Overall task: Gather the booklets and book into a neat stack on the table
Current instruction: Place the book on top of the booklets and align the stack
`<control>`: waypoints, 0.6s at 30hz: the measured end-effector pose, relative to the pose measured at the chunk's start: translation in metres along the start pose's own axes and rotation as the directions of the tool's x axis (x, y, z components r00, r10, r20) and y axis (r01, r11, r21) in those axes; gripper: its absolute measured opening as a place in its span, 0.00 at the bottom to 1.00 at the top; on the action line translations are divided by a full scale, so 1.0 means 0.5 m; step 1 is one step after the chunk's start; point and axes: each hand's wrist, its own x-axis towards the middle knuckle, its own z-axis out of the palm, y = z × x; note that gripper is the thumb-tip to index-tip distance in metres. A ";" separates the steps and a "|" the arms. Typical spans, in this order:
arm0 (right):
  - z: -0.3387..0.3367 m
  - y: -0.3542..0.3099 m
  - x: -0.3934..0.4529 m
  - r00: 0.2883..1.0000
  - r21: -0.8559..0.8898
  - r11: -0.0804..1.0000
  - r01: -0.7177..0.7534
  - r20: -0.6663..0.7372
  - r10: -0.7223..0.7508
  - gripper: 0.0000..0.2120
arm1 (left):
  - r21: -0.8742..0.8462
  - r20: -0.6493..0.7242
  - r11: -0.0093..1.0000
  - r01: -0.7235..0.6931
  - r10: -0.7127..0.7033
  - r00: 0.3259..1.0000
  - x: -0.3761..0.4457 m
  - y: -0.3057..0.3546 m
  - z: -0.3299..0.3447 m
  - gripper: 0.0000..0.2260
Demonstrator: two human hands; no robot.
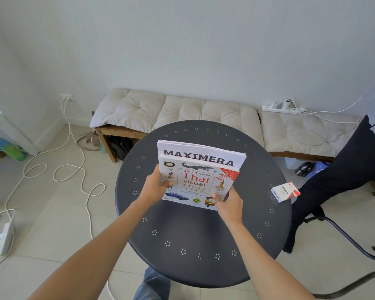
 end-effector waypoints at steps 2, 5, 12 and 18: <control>0.005 -0.001 0.003 0.999 -0.004 1.000 -0.005 -0.032 0.005 0.18 | 0.024 0.014 1.000 0.009 -0.010 1.000 0.007 -0.009 0.004 0.23; 0.012 -0.011 0.018 0.997 -0.030 0.999 -0.010 -0.078 0.008 0.15 | 0.046 -0.012 0.999 0.022 -0.022 1.000 0.027 -0.014 0.010 0.20; 0.019 -0.053 0.122 0.998 -0.124 0.990 -0.065 -0.012 0.064 0.10 | 0.055 0.002 0.992 0.109 -0.110 0.994 0.136 -0.003 0.005 0.08; 0.048 -0.073 0.221 0.980 -0.243 0.964 -0.109 0.137 0.145 0.12 | 0.159 0.063 0.961 0.226 -0.238 0.969 0.236 -0.023 -0.015 0.14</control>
